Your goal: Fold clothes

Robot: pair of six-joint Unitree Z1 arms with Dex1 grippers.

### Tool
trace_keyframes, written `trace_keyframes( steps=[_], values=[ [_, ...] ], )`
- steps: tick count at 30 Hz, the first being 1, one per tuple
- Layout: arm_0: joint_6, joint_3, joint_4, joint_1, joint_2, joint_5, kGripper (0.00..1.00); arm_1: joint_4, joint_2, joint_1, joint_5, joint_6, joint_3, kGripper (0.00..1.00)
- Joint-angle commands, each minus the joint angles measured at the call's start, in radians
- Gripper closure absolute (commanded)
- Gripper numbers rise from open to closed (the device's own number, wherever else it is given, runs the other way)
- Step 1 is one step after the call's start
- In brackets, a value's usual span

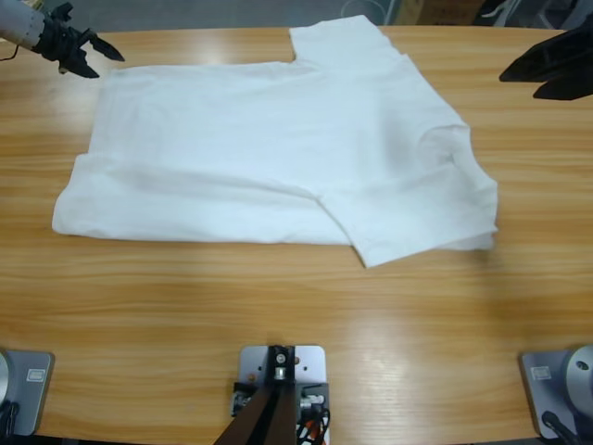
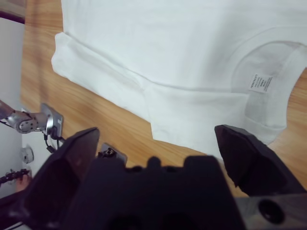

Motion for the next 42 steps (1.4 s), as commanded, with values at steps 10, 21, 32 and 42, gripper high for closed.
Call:
trace_keyframes(
  steps=[10,21,32,42],
  values=[
    [-0.004,-0.286,0.327,-0.062,0.193,0.088,0.087,0.016,0.047,-0.032,-0.009,-0.020,-0.025,0.023],
    [-0.021,-0.303,0.340,-0.063,0.204,0.098,0.092,0.023,0.045,-0.032,-0.007,-0.020,-0.043,0.023],
    [-0.023,-0.315,0.348,-0.064,0.208,0.110,0.096,0.023,0.052,-0.032,-0.005,-0.020,-0.048,0.023],
    [-0.041,-0.369,0.382,-0.098,0.236,0.194,0.067,0.026,0.053,-0.032,-0.006,-0.022,-0.051,0.023]
  ],
)
